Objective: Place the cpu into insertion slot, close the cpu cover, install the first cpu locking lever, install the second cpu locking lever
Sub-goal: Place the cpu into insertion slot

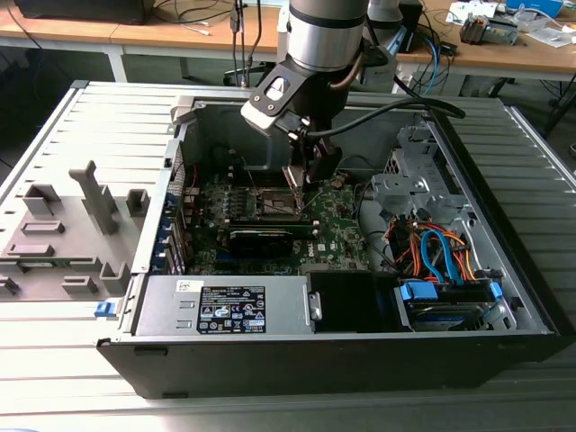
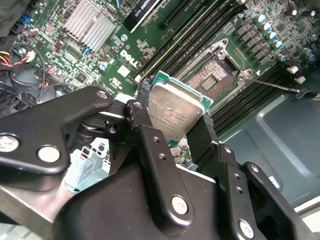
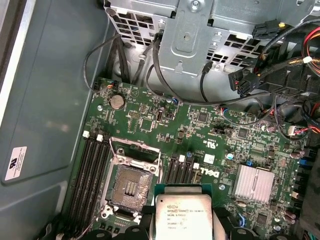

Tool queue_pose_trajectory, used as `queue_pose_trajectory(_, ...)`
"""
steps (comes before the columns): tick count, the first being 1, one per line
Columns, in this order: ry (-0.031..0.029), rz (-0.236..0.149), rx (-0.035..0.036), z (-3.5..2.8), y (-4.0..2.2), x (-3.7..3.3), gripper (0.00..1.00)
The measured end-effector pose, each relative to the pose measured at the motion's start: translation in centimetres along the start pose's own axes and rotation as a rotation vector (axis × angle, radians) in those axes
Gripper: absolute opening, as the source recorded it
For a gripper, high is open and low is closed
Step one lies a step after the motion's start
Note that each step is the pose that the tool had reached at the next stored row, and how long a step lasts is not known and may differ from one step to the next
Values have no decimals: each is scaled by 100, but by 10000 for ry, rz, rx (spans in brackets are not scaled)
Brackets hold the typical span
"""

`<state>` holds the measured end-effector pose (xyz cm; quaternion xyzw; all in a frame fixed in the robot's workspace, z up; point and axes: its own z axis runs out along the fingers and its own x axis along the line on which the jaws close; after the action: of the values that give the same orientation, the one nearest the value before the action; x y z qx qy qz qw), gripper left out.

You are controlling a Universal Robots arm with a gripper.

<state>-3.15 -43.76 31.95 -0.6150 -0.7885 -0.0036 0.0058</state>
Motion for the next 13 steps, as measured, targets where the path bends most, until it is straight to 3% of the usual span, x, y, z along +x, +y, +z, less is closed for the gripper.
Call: queue_pose_trajectory(13, -11, 381, -2, 4, 0, 0, 55)
